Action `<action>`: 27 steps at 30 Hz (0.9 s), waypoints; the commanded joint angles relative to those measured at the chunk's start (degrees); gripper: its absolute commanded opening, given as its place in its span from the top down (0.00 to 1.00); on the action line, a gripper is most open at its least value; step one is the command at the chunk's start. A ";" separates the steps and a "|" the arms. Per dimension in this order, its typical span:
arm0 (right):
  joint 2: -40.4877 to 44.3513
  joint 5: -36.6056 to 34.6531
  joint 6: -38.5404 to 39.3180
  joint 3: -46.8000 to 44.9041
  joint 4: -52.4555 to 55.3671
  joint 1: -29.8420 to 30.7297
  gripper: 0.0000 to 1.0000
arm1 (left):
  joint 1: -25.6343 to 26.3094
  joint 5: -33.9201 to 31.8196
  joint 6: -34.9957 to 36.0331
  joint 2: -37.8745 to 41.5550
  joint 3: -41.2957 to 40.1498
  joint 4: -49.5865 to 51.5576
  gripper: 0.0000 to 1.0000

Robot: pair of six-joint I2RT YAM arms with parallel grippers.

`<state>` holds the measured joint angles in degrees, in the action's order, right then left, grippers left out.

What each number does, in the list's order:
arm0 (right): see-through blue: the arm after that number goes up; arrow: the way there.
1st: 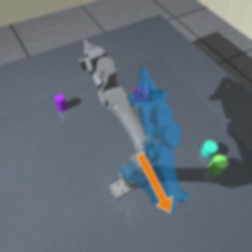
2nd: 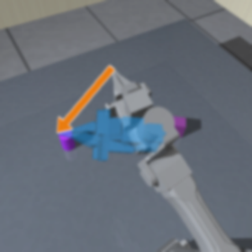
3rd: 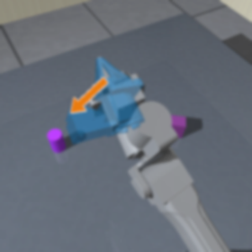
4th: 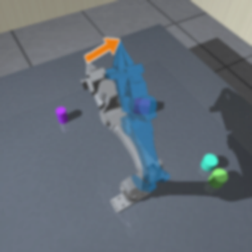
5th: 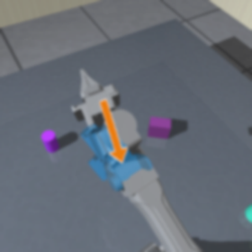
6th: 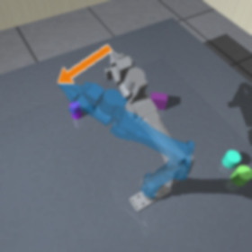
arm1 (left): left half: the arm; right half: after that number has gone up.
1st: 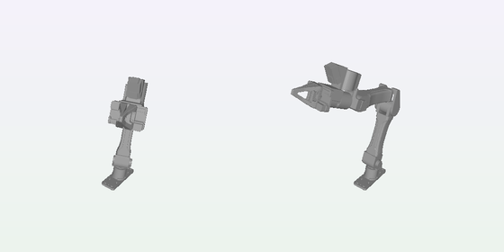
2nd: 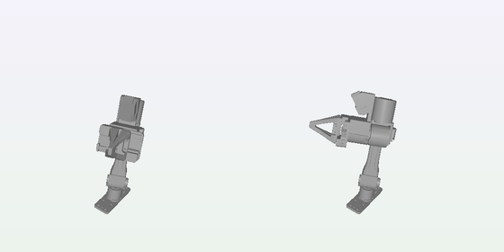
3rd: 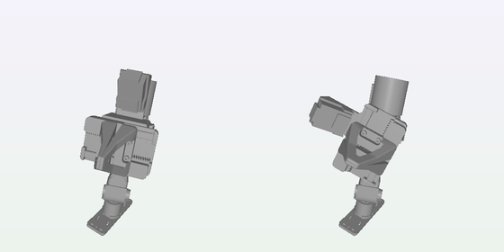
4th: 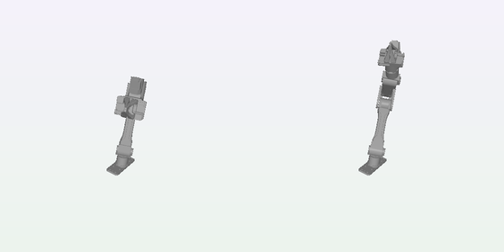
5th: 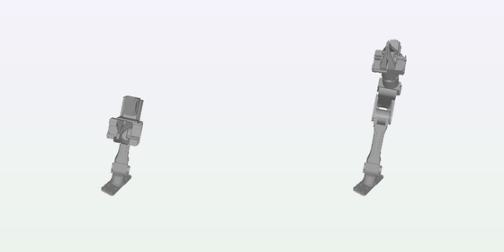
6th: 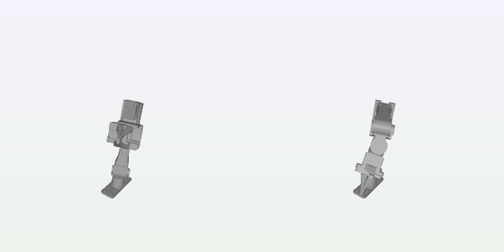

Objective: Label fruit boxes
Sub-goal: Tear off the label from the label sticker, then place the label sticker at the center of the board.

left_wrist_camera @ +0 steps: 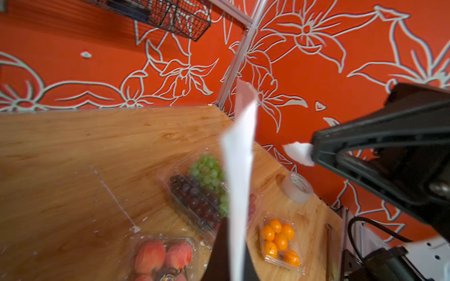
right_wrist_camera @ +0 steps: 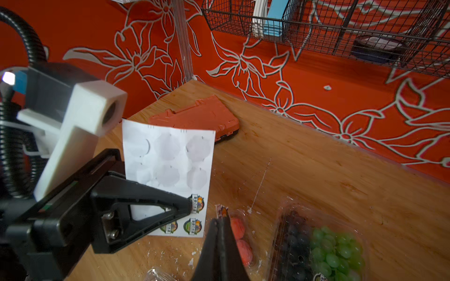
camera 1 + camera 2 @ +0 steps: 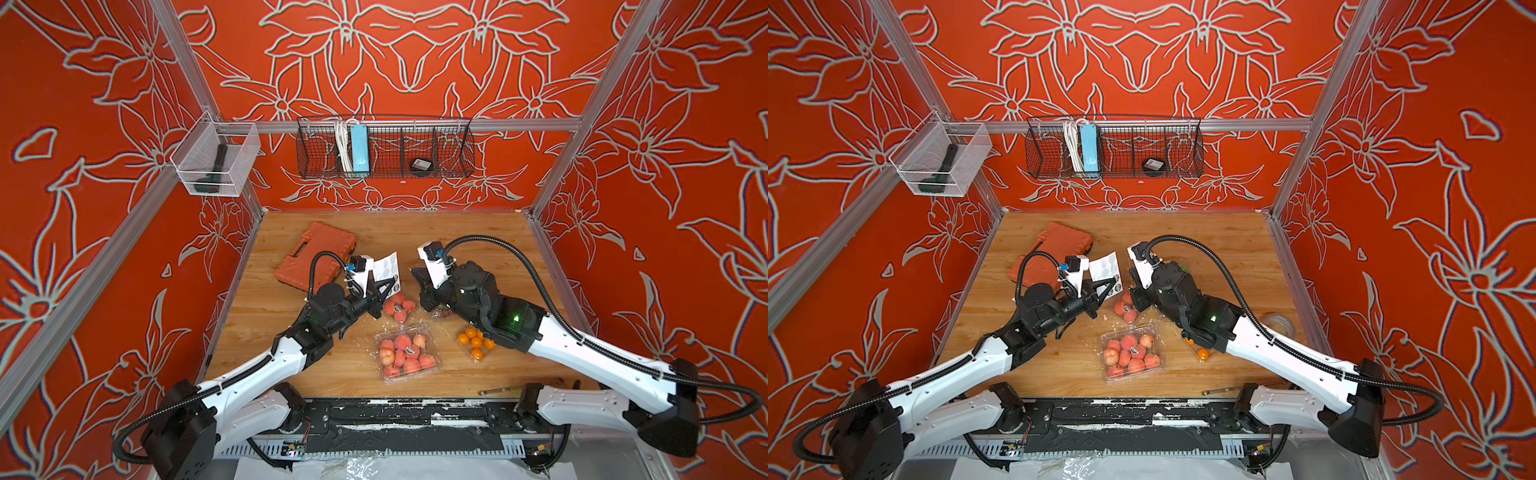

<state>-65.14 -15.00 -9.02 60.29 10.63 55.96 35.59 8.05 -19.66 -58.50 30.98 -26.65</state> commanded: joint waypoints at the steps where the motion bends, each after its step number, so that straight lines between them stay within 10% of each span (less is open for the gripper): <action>1: 0.75 -0.97 -0.66 1.41 5.08 0.05 1.00 | -0.53 -7.59 -4.53 1.37 0.28 9.92 1.00; 19: 8.90 -5.11 -20.94 -12.43 25.10 0.02 1.00 | -0.61 -17.67 -16.85 3.66 -16.53 25.86 0.86; 27: 10.30 -8.78 -27.06 -10.75 38.46 0.02 1.00 | -0.61 -25.19 -18.75 8.69 -14.63 32.58 0.10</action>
<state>-55.51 -19.77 -31.97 48.16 40.64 55.94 35.20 -11.35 -36.36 -52.56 15.35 1.98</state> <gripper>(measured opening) 0.044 0.859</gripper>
